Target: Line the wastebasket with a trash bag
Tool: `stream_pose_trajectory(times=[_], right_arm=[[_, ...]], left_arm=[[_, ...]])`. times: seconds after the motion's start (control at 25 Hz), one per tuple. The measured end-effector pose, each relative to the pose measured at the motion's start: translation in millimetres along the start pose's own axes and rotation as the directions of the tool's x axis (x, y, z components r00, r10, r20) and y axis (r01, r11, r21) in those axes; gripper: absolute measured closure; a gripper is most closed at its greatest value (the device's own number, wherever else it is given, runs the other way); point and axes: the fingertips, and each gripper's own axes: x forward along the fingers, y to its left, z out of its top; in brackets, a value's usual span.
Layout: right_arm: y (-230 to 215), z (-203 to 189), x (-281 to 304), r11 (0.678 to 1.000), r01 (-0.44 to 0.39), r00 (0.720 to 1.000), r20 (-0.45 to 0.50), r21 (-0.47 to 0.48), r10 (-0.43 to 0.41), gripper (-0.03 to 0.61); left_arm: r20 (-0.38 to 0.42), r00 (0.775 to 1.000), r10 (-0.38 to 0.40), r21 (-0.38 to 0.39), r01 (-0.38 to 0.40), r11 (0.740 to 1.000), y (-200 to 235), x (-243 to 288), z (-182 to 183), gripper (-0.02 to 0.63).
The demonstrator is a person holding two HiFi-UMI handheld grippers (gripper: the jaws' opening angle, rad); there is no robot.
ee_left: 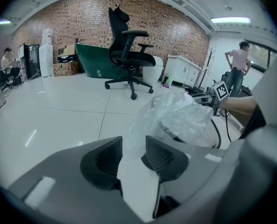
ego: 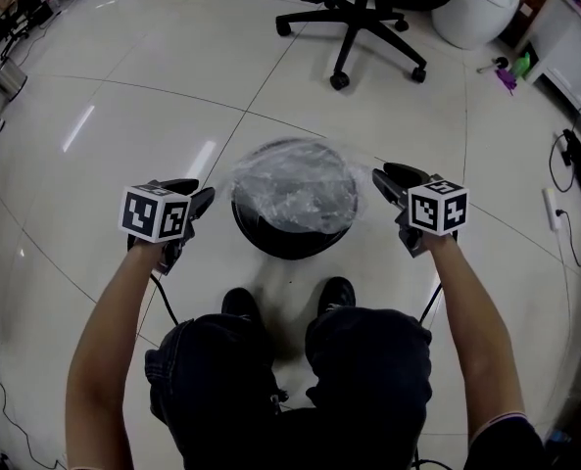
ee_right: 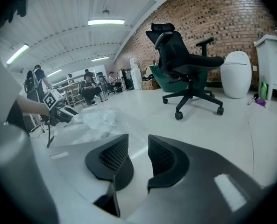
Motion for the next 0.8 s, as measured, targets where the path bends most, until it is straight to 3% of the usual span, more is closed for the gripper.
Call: stream_pose_trajectory(times=[0.24, 0.48, 0.64, 0.8], right_arm=[[0, 28, -29, 1.000, 0.016, 0.998, 0.063, -0.009, -0.016, 0.460], [19, 56, -2, 0.997, -0.034, 0.998, 0.042, -0.068, 0.037, 0.460], [26, 65, 28, 0.995, -0.069, 0.998, 0.006, -0.075, 0.070, 0.455], [33, 66, 56, 0.988, -0.141, 0.989, -0.047, -0.068, 0.138, 0.399]], left_arm=[[0.062, 0.998, -0.027, 0.045, 0.024, 0.999, -17, -19, 25, 0.459], [0.103, 0.991, -0.088, 0.074, 0.081, 0.994, -41, -13, 59, 0.449], [0.094, 0.990, -0.109, 0.085, 0.101, 0.991, -52, 4, 72, 0.446], [0.046, 0.992, -0.119, 0.109, 0.113, 0.988, -57, 20, 70, 0.446]])
